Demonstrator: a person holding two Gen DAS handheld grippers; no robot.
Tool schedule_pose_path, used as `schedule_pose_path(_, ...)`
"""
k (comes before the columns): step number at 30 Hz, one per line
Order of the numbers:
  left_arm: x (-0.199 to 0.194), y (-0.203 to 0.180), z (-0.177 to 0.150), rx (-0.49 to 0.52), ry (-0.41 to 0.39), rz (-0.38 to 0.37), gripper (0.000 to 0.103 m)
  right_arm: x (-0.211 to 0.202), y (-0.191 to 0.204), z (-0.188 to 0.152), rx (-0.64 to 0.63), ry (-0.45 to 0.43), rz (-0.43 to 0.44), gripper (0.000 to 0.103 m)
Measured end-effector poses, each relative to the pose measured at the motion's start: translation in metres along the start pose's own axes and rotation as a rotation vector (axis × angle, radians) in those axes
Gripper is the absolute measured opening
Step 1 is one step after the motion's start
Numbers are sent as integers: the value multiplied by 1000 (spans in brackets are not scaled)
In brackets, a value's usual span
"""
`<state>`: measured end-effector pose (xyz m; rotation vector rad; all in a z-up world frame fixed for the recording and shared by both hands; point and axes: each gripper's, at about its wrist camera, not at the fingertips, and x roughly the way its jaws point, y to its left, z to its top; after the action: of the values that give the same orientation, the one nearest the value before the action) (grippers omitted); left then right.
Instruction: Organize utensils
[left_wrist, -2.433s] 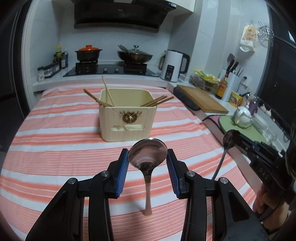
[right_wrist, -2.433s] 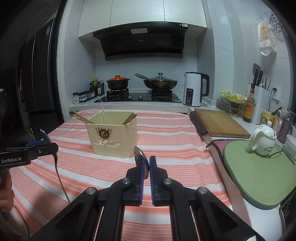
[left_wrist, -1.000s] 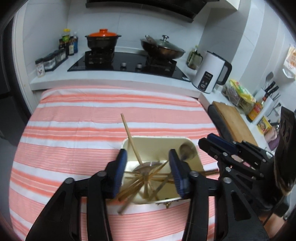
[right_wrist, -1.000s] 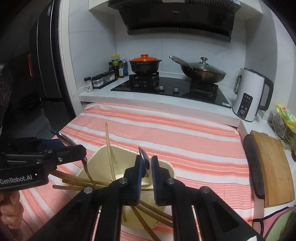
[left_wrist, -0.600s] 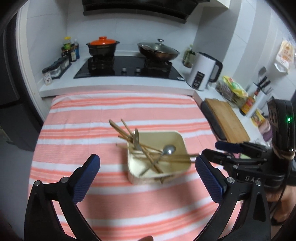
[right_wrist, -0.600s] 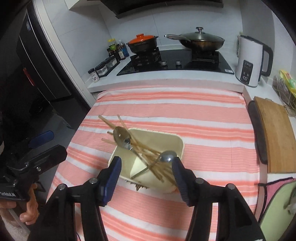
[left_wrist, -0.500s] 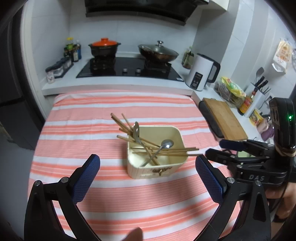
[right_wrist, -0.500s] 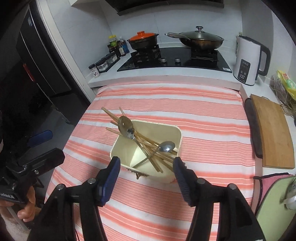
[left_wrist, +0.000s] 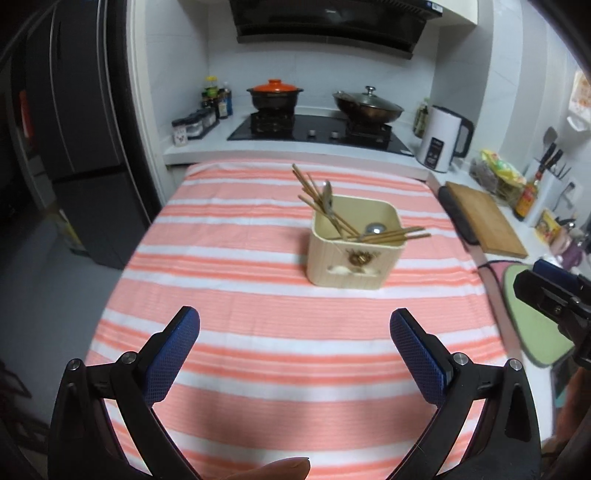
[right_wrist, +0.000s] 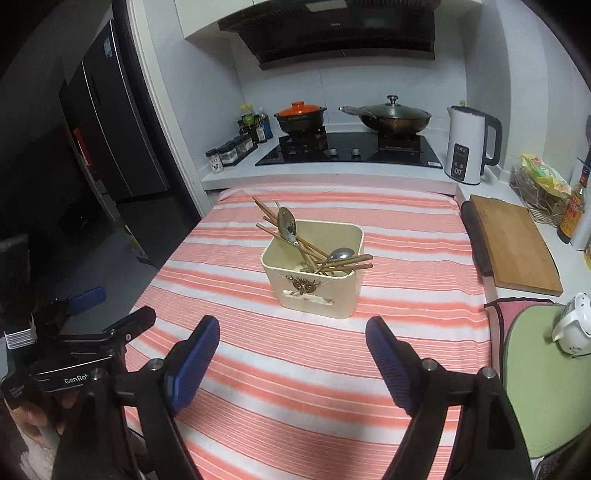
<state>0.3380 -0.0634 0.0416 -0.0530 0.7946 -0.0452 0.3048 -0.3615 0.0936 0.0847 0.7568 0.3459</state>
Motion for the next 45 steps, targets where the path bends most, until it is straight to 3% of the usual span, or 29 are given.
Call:
schedule_pose_path(6,-37,-1,-23,17,-62,33,103,-45,20,-31,2,-104,-80,90)
schedule_pose_path(11,-53,-3,-32,20,-81,-1,103,-61,29,-42,2,-117,-103,90)
schedule_pose_path(15,-61,-2,-32,13,-107,29,103,-73,35,-45,-12,-145,-134,90)
schedule_pose_path(22,-74,0,-32,9,-151,42,103,-83,45,-47,-38,-163,-129,90)
schedule_pose_path(45,-88,0,-34,18,-184,49,103,-89,54,-48,-60,-177,-117,90)
